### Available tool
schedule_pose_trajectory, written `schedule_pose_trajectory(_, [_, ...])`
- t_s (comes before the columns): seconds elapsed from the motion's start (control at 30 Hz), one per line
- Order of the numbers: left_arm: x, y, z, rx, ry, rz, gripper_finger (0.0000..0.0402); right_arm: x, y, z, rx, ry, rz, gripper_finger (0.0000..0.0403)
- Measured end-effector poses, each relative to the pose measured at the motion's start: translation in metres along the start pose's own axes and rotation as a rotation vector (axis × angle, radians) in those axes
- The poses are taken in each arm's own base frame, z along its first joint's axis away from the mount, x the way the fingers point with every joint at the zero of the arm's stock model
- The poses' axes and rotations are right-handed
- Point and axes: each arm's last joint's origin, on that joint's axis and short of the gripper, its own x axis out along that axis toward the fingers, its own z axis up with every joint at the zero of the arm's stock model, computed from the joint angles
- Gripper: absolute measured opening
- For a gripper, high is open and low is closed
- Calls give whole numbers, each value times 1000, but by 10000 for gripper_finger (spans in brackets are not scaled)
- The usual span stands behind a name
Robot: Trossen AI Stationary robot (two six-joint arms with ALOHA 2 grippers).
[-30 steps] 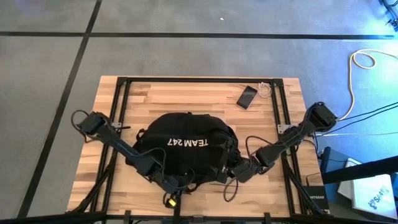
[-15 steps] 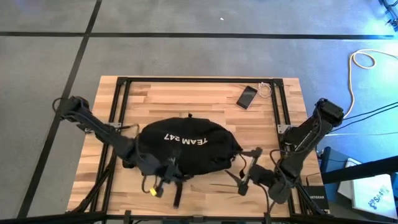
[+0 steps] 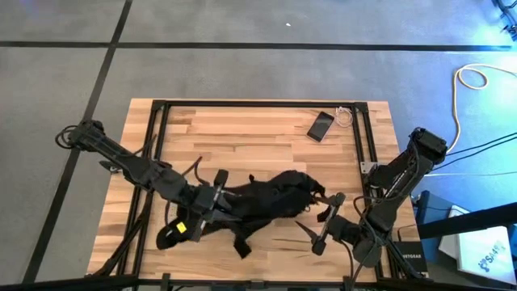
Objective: Unpack backpack
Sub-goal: Put the pink charger cable into the black backpack
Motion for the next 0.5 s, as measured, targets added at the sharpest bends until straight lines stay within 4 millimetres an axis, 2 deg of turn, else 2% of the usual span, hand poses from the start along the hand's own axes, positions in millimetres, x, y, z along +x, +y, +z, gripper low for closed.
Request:
schedule_pose_trajectory(0.3, [1, 17, -12, 49, 128, 142, 5, 3, -2, -8, -108, 36, 31, 379])
schedule_pose_trajectory(0.43, [1, 23, -12, 81, 132, 186, 5, 5, -8, -10, -355, 40, -17, 379])
schedule_pose_trajectory(0.5, [-1, 29, -12, 106, 149, 260, 5, 4, -11, -4, -365, 19, -92, 379])
